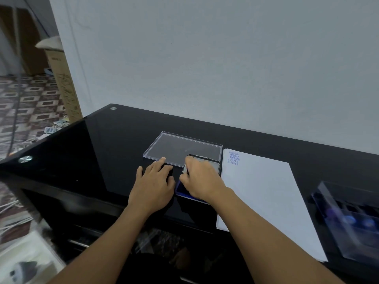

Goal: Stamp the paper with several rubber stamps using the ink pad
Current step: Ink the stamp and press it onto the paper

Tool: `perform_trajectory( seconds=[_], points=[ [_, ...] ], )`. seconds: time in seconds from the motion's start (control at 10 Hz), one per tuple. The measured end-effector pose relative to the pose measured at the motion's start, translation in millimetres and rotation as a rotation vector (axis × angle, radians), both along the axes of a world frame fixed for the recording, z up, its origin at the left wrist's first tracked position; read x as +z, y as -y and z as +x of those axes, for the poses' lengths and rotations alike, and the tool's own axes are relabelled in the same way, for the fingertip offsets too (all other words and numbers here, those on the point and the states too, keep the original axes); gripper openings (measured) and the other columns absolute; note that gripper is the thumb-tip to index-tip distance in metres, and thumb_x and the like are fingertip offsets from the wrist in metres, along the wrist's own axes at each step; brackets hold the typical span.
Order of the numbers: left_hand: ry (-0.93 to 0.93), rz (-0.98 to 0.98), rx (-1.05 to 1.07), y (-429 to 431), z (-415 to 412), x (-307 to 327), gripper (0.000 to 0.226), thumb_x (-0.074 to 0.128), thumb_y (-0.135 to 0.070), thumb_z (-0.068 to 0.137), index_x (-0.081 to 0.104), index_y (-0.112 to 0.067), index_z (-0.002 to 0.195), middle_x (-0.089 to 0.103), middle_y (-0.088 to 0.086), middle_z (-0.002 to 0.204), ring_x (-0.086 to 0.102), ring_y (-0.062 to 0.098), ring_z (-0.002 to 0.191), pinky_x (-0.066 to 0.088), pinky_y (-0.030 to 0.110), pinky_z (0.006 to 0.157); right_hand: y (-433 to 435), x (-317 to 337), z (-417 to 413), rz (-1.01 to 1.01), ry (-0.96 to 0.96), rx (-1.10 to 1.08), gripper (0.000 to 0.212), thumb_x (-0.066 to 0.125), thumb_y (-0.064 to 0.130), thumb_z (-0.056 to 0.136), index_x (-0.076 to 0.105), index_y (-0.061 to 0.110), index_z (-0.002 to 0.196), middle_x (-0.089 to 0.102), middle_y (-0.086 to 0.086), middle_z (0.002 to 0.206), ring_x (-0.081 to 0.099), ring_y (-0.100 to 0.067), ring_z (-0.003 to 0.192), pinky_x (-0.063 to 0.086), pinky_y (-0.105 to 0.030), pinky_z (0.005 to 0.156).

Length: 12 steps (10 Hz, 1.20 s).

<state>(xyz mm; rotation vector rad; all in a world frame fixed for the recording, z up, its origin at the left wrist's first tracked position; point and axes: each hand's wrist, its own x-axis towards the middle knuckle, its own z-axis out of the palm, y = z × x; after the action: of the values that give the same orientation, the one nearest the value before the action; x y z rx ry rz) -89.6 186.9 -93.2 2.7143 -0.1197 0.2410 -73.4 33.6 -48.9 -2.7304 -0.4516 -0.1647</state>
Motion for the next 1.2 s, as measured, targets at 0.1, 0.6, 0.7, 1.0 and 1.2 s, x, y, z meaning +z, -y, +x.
perform_trajectory(
  seconds=[0.1, 0.6, 0.7, 1.0, 1.2],
  points=[
    [-0.001, -0.005, -0.002, -0.1, 0.0, -0.1, 0.041, 0.035, -0.034, 0.104, 0.046, -0.026, 0.142, 0.020, -0.004, 0.165, 0.019, 0.013, 0.151, 0.009, 0.051, 0.123, 0.5, -1.6, -3.3, 0.026, 0.005, -0.001, 0.018, 0.051, 0.021, 0.093, 0.037, 0.017, 0.083, 0.053, -0.009, 0.075, 0.051, -0.027, 0.067, 0.038, -0.035, 0.054],
    [-0.006, 0.006, -0.003, 0.3, -1.0, 1.2, 0.042, 0.034, -0.034, 0.104, 0.044, -0.026, 0.144, 0.019, -0.003, 0.166, 0.019, 0.013, 0.151, 0.008, 0.052, 0.123, -0.8, -0.2, -7.2, 0.060, -0.006, -0.025, 0.016, 0.050, 0.018, 0.093, 0.038, 0.016, 0.084, 0.052, -0.006, 0.072, 0.049, -0.023, 0.063, 0.038, -0.034, 0.051],
    [-0.004, 0.008, -0.004, 0.1, -1.0, 1.2, 0.042, 0.035, -0.034, 0.104, 0.044, -0.025, 0.144, 0.019, -0.003, 0.166, 0.019, 0.014, 0.151, 0.008, 0.053, 0.123, 0.4, -2.1, -9.9, 0.066, 0.014, -0.023, 0.015, 0.049, 0.017, 0.093, 0.037, 0.017, 0.084, 0.051, -0.005, 0.068, 0.046, -0.021, 0.059, 0.034, -0.033, 0.048],
    [-0.003, 0.010, -0.002, 0.1, -0.3, 0.7, 0.042, 0.034, -0.034, 0.104, 0.044, -0.026, 0.145, 0.019, -0.004, 0.165, 0.019, 0.012, 0.151, 0.008, 0.052, 0.123, -2.8, 0.4, -4.0, 0.047, 0.001, -0.041, 0.018, 0.052, 0.021, 0.094, 0.038, 0.018, 0.082, 0.052, -0.005, 0.073, 0.051, -0.023, 0.066, 0.038, -0.034, 0.053],
    [-0.005, 0.008, -0.003, 0.5, -0.7, 0.8, 0.042, 0.034, -0.034, 0.104, 0.044, -0.026, 0.144, 0.019, -0.004, 0.165, 0.019, 0.013, 0.151, 0.007, 0.052, 0.123, -0.3, -5.7, -11.3, 0.051, 0.056, -0.056, 0.013, 0.048, 0.022, 0.092, 0.037, 0.018, 0.087, 0.053, -0.006, 0.072, 0.050, -0.028, 0.067, 0.034, -0.033, 0.051]
  ],
)
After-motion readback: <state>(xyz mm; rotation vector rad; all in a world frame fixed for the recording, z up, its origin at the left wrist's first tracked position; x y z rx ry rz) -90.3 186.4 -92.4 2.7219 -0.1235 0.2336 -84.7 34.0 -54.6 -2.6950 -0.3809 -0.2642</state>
